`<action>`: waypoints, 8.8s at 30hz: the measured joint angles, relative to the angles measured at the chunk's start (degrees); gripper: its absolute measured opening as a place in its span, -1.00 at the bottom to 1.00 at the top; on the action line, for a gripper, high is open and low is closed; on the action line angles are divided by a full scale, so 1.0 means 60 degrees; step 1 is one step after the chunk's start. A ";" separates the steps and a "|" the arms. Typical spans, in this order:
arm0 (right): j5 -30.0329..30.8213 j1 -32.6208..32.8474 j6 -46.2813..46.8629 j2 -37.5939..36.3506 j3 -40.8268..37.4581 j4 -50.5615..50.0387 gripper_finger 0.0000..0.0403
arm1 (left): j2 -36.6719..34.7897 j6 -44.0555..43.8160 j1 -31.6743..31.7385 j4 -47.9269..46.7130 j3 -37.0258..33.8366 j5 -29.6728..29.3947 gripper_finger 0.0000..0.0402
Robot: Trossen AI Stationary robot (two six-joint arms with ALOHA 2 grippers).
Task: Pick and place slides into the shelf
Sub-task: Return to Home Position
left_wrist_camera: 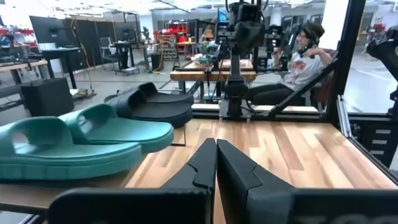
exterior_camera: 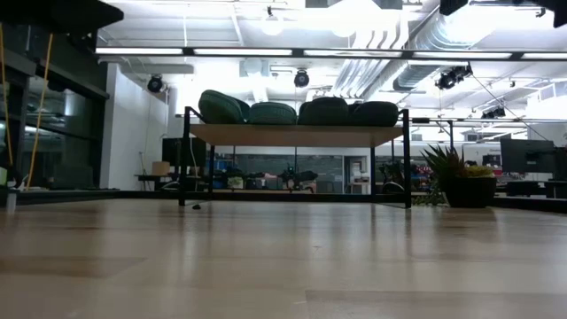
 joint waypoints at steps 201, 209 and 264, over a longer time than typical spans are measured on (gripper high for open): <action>0.1764 -0.1042 -0.0027 -0.4590 -0.4074 -0.2235 -1.00 | 0.1342 0.1660 0.1872 0.3901 -0.3613 0.1700 -0.99; 0.1764 -0.1045 -0.0027 -0.4590 -0.4074 -0.2235 -1.00 | 0.1341 0.1660 0.1872 0.3901 -0.3613 0.1714 -0.99; 0.1760 -0.1042 -0.0027 -0.4590 -0.4070 -0.2231 -1.00 | 0.1342 0.1657 0.1872 0.3901 -0.3613 0.1700 -0.99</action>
